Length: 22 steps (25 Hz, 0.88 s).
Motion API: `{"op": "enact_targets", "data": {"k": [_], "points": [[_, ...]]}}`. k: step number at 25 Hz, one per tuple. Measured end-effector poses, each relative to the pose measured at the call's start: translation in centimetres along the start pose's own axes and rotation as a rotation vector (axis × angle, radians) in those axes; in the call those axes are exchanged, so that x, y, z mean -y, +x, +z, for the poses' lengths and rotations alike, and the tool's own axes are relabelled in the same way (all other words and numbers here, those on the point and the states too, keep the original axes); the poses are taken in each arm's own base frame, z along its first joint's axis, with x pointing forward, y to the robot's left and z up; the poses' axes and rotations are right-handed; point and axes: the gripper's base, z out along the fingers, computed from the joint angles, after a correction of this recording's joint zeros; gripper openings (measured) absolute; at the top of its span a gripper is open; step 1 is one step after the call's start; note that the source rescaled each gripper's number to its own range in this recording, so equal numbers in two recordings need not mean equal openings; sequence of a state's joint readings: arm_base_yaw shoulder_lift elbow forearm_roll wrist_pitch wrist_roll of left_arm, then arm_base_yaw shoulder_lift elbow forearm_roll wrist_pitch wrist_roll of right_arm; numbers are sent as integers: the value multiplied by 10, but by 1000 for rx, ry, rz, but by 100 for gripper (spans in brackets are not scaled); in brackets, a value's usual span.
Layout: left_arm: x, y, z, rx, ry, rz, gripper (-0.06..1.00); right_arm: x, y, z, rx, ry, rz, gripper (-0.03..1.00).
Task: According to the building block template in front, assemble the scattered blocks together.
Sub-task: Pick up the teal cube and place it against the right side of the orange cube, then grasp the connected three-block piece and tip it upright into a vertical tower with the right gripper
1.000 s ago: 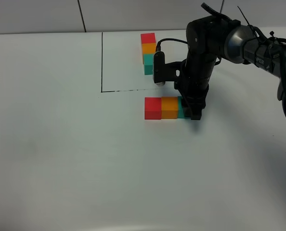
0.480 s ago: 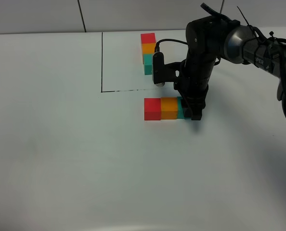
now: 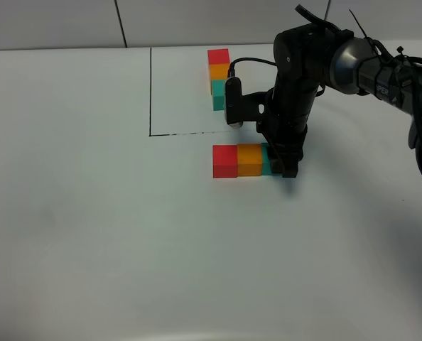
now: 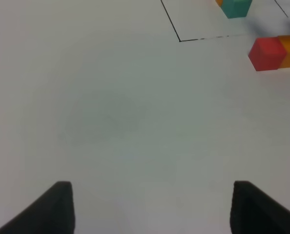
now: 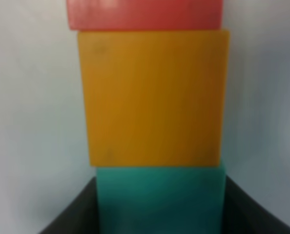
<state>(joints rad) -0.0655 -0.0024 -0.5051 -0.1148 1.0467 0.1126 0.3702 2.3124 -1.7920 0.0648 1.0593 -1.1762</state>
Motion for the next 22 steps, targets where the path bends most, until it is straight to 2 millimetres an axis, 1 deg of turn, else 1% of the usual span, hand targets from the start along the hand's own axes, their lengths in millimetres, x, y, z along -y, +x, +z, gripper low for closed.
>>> {"op": "enact_targets", "data": {"k": [1, 2, 3, 5, 8, 9, 11, 15, 18, 22], "points": [[0, 0, 0, 0, 0, 0, 42, 0, 0, 0, 1, 4, 4, 6], [0, 0, 0, 0, 0, 0, 42, 1, -1, 0, 2, 11, 11, 12], [0, 0, 0, 0, 0, 0, 42, 1, 0, 1, -3, 19, 23, 22], [0, 0, 0, 0, 0, 0, 42, 2, 0, -5, -14, 45, 56, 44], [0, 0, 0, 0, 0, 0, 42, 3, 1, -35, -9, 119, 134, 70], [0, 0, 0, 0, 0, 0, 42, 3, 2, -44, -4, 138, 160, 76], [0, 0, 0, 0, 0, 0, 42, 1, 4, -63, 16, 179, 227, 82], [0, 0, 0, 0, 0, 0, 42, -9, 20, -87, 36, 231, 362, 85], [0, 0, 0, 0, 0, 0, 42, -22, 36, -99, 38, 253, 458, 85], [0, 0, 0, 0, 0, 0, 42, -50, 57, -109, 65, 277, 620, 85]]}}
